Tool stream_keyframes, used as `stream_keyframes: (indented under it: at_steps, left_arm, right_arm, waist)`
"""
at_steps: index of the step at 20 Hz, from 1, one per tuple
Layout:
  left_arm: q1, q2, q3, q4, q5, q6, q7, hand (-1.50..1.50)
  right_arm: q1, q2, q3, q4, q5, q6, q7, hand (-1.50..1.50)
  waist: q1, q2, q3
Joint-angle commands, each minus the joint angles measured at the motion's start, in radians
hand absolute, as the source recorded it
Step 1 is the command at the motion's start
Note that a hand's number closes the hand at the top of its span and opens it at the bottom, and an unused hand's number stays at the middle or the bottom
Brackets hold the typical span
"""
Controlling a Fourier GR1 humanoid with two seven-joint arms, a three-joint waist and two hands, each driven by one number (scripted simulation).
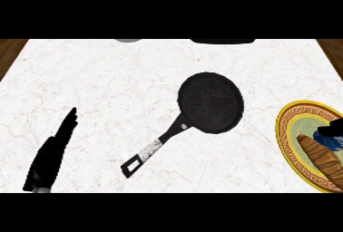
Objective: Pick the can from the plate and place it in the pan
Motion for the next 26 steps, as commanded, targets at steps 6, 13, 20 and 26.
stream_keyframes:
  at_steps: [6,13,20,26]
  left_arm:
    - [0.001,0.020,0.047,0.005,0.016,0.002,0.037,0.00]
    - [0.025,0.018,0.034,-0.002,0.000,0.002,0.009,0.00]
    - [-0.033,0.007,0.036,0.040,0.018,-0.032,-0.001,0.00]
    - [-0.072,-0.014,0.012,0.032,-0.007,-0.032,0.020,0.00]
  right_arm:
    - [0.215,-0.008,0.317,-0.435,0.392,-0.162,0.060,1.50]
    - [0.197,-0.147,0.322,-0.733,0.801,-0.306,0.139,1.50]
    - [0.131,-0.051,0.336,-0.977,1.090,-0.182,0.316,1.50]
    - [-0.109,0.176,0.308,-0.839,1.075,-0.090,0.263,1.50]
  waist:
    - [-0.055,-0.014,0.008]
    - [-0.051,-0.016,0.008]
    - [-0.002,0.008,0.013]
    - [0.025,0.016,0.014]
